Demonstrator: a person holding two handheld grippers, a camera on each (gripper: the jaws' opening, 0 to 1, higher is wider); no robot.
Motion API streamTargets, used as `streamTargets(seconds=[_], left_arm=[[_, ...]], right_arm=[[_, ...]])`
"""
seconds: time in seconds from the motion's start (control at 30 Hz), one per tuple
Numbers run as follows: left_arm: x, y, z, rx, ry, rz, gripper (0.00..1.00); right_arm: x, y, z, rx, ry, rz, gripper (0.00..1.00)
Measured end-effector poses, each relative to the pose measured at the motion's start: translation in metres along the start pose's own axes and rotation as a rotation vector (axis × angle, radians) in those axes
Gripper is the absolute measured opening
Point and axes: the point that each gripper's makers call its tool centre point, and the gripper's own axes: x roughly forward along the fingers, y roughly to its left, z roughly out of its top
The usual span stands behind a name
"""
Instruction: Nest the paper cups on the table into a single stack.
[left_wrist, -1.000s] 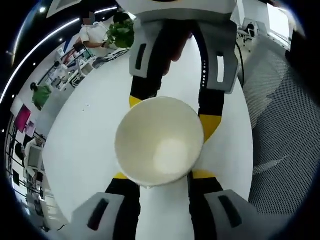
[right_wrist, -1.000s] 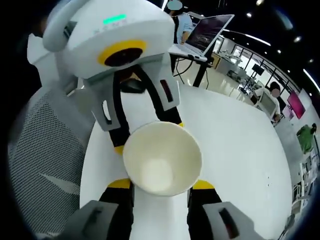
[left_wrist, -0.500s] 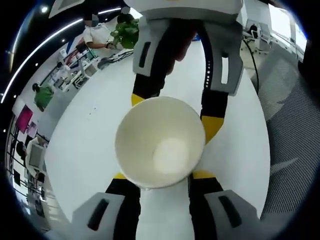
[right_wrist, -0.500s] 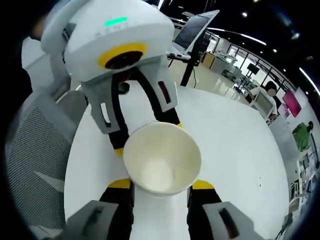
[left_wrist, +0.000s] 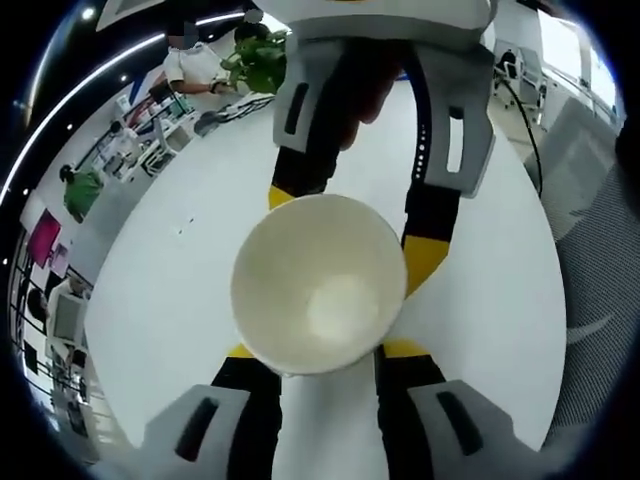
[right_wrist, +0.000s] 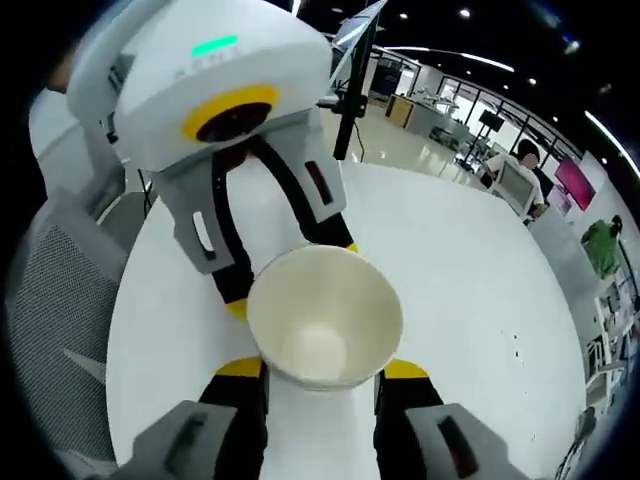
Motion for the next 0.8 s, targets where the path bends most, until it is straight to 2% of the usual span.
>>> streamTargets(seconds=[0.1, 0.5, 0.8], left_arm=[[0.009, 0.005, -0.002, -0.001, 0.003, -0.008, 0.35], [0.012, 0.006, -0.001, -0.027, -0.001, -0.030, 0.34], [0.008, 0.004, 0.000, -0.043, -0.005, -0.036, 0.43]], right_arm=[[0.001, -0.004, -0.002, 0.009, 0.005, 0.001, 0.39], [0.003, -0.007, -0.007, 0.044, 0.009, 0.010, 0.40], [0.003, -0.008, -0.005, 0.060, 0.007, 0.001, 0.45]])
